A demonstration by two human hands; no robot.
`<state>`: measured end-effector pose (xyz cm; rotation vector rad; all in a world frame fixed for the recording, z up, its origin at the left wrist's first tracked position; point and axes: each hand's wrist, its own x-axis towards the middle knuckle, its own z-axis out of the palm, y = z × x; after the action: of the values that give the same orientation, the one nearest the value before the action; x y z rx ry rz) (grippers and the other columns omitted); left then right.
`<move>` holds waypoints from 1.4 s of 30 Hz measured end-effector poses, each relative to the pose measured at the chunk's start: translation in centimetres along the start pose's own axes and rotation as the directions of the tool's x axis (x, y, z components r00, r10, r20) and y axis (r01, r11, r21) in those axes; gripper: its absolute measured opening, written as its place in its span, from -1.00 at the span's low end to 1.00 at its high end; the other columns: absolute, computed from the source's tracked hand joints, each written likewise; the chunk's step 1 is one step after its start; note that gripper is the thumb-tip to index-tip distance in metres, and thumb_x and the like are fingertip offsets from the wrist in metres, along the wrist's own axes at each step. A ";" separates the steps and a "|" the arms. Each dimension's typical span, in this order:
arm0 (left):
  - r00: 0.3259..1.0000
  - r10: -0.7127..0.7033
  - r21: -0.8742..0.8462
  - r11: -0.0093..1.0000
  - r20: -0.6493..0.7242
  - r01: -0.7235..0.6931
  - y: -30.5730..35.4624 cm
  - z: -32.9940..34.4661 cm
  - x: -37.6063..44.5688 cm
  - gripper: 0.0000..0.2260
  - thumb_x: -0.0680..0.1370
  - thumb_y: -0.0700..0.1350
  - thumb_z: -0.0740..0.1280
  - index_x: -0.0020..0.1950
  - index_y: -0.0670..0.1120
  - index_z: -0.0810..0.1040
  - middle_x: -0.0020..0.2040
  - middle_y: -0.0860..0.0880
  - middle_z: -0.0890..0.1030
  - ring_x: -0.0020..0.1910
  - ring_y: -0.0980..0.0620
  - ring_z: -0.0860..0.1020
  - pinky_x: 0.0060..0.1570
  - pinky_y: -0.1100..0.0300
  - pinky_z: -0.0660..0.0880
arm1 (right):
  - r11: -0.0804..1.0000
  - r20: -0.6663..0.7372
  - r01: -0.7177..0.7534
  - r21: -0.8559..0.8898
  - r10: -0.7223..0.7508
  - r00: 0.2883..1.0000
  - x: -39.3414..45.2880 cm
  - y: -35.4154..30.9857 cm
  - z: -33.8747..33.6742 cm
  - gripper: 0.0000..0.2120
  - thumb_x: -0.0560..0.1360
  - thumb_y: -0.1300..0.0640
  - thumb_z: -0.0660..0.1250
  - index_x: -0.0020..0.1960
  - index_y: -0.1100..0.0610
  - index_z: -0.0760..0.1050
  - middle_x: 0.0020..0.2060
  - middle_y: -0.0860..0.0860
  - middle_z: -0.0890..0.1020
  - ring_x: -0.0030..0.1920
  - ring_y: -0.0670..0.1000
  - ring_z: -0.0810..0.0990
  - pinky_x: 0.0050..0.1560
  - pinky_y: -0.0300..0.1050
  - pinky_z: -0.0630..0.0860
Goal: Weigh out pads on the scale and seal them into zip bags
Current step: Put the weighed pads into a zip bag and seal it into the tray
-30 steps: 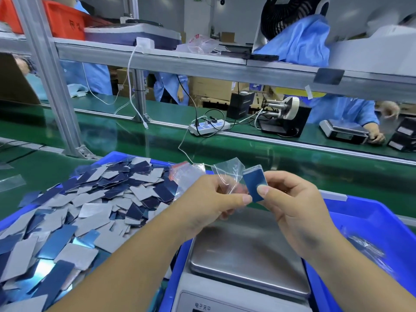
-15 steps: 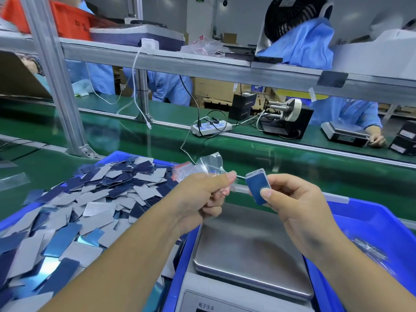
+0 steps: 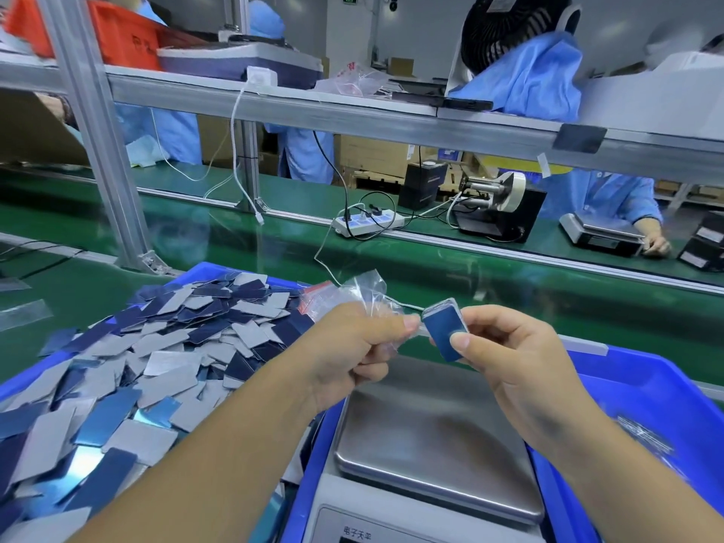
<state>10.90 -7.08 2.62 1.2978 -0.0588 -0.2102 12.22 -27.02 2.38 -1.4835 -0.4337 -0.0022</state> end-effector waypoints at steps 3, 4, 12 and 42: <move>0.997 -0.011 -0.004 1.000 -0.072 0.011 0.1 0.0 0.2 -0.65 0.35 0.03 0.54 -0.51 0.01 0.45 -0.50 0.07 0.29 -0.54 0.14 0.10 -0.60 0.34 0.06 | 1.000 0.017 -0.015 -0.027 0.015 1.000 0.0 0.1 -0.1 -0.79 0.31 0.21 0.51 -0.06 0.08 0.70 -0.13 0.12 0.71 -0.10 0.08 0.63 0.03 0.09 0.54; 0.997 -0.017 -0.024 1.000 -0.079 0.016 0.1 -0.1 0.3 -0.67 0.30 0.07 0.57 -0.48 0.02 0.46 -0.48 0.06 0.30 -0.52 0.13 0.10 -0.59 0.33 0.05 | 0.999 0.022 -0.020 -0.032 0.021 1.000 -0.1 0.0 0.0 -0.80 0.32 0.19 0.48 -0.06 0.08 0.70 -0.12 0.13 0.71 -0.10 0.09 0.63 0.03 0.09 0.53; 1.000 0.015 -0.099 0.995 0.016 -0.013 -0.1 -0.1 0.2 -0.86 0.36 0.05 0.53 -0.24 0.00 0.68 -0.30 0.06 0.40 -0.44 0.16 0.17 -0.57 0.36 0.09 | 0.998 0.023 -0.047 -0.044 0.048 0.999 -0.3 -0.1 0.4 -0.80 0.29 0.18 0.47 -0.08 0.11 0.69 -0.14 0.20 0.70 -0.12 0.15 0.63 -0.03 0.07 0.54; 0.983 0.150 0.140 0.976 0.105 -0.164 -1.1 0.5 0.4 -0.92 0.44 -0.04 0.47 -0.13 -0.01 0.73 -0.35 0.06 0.42 -0.43 0.14 0.25 -0.45 0.30 0.15 | 0.986 -0.043 -0.144 0.087 0.148 0.988 -0.6 -0.7 1.4 -0.71 0.38 0.43 0.47 0.02 0.18 0.56 -0.24 0.20 0.66 -0.29 0.07 0.61 -0.30 -0.20 0.52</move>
<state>11.11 -7.94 1.62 1.4239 -0.2610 -0.1329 11.04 -25.89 2.92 -1.4270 -0.2814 0.0947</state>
